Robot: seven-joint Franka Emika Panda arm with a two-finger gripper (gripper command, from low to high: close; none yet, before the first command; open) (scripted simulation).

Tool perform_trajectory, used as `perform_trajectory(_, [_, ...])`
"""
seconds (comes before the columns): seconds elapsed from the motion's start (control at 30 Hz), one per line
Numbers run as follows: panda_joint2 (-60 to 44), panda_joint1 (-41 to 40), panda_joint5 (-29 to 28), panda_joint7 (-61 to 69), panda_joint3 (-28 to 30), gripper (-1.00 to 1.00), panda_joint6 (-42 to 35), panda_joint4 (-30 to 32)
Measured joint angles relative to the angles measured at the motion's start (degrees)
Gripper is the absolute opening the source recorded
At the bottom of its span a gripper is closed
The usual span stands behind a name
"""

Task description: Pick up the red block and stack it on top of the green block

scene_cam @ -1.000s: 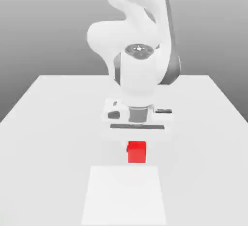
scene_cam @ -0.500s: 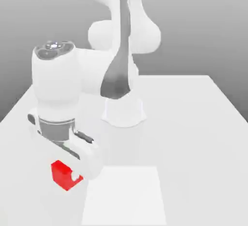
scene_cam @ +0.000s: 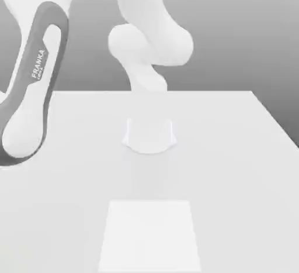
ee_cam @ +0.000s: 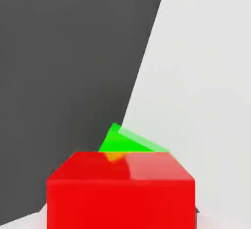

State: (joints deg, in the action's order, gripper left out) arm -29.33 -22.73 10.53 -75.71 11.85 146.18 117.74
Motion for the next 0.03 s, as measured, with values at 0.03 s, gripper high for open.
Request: perform_trajectory(0.03, [0.00,0.00,0.00,0.00,0.00,1.00,0.00,0.00])
